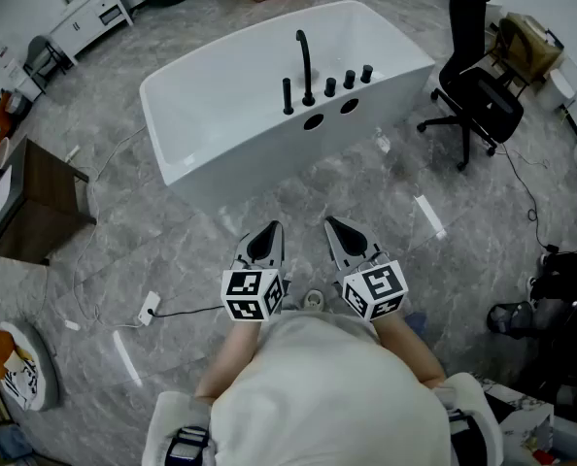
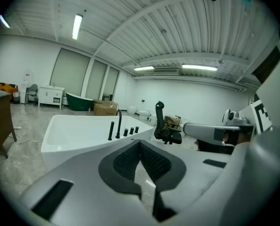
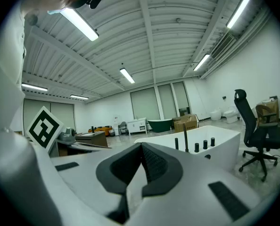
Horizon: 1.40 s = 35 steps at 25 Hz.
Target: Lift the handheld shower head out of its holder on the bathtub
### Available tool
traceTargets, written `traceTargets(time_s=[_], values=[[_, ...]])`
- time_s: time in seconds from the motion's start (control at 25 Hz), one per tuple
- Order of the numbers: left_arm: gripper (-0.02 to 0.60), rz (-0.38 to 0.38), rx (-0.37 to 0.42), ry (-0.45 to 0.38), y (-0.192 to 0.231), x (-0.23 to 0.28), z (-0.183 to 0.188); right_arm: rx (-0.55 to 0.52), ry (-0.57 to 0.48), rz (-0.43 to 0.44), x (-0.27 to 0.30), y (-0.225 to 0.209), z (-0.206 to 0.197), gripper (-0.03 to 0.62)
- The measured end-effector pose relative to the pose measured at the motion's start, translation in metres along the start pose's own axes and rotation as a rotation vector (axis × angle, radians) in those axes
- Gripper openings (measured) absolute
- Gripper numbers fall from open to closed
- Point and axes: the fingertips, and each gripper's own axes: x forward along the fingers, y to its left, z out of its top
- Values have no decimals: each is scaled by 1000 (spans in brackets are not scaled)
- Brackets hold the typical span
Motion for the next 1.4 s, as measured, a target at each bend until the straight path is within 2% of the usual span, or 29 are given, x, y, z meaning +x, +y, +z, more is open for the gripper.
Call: traceTargets(time_s=[0.24,0.64,0.84,1.4], values=[[21,-2,-4,4,-9,-6,-8,3,-9,-17,-13,-3,0,20],[21,-11,-21,0,1,-6,-11,-9,1,-3,-3,7,-4,20],[20,-10,-25,-2,5,-5,-8,32,-30,2,-1,4,3,20],[20,15,-50,-5,9,-1,-8,62,-31,-9,0,-13,6,20]])
